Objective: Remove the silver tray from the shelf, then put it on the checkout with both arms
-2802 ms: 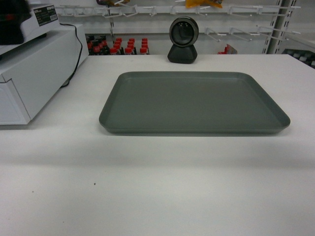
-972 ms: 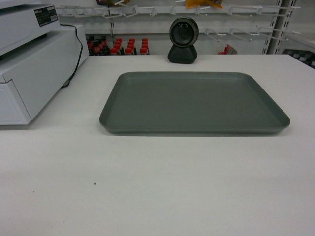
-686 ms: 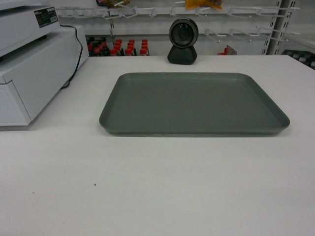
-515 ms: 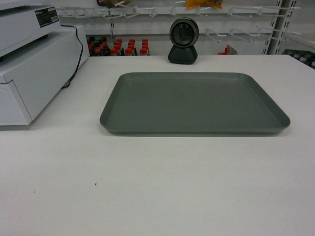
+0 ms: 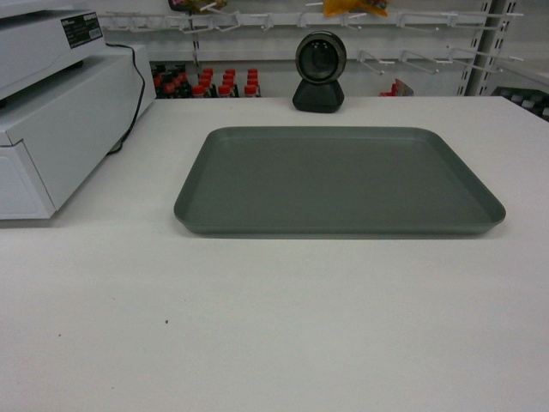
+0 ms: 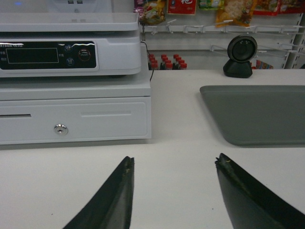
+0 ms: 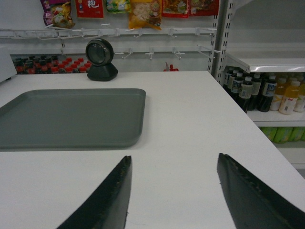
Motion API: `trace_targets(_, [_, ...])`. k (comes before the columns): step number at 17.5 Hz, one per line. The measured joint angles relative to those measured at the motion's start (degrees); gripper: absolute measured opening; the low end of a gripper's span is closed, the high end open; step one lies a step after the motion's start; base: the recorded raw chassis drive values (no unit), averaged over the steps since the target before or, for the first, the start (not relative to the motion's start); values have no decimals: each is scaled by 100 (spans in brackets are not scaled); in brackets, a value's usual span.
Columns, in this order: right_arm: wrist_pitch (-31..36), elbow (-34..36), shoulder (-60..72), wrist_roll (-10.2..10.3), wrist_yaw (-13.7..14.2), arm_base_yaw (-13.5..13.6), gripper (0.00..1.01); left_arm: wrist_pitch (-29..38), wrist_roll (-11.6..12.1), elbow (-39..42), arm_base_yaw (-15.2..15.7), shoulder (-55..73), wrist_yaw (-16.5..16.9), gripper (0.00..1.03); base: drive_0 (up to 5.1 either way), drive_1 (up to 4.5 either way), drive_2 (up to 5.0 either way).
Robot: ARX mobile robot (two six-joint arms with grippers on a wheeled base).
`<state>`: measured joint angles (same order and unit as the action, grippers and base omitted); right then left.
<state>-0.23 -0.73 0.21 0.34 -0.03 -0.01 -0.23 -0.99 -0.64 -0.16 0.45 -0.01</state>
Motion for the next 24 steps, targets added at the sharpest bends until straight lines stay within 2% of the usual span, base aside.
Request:
trace_targets(4, [0, 0, 0, 2, 0, 0, 99, 0, 0, 0, 0, 0, 0, 97, 0, 0, 0])
trace_targets(5, [0, 0, 0, 0, 0, 0, 98, 0, 2, 0, 0, 0, 0, 99, 0, 0, 0])
trace_targets(16, [0, 0, 0, 2, 0, 0, 98, 0, 2, 0, 0, 0, 0, 98, 0, -14, 14])
trace_targets(24, [0, 0, 2, 2, 0, 0, 98, 0, 2, 0, 0, 0, 0, 98, -3, -422, 415])
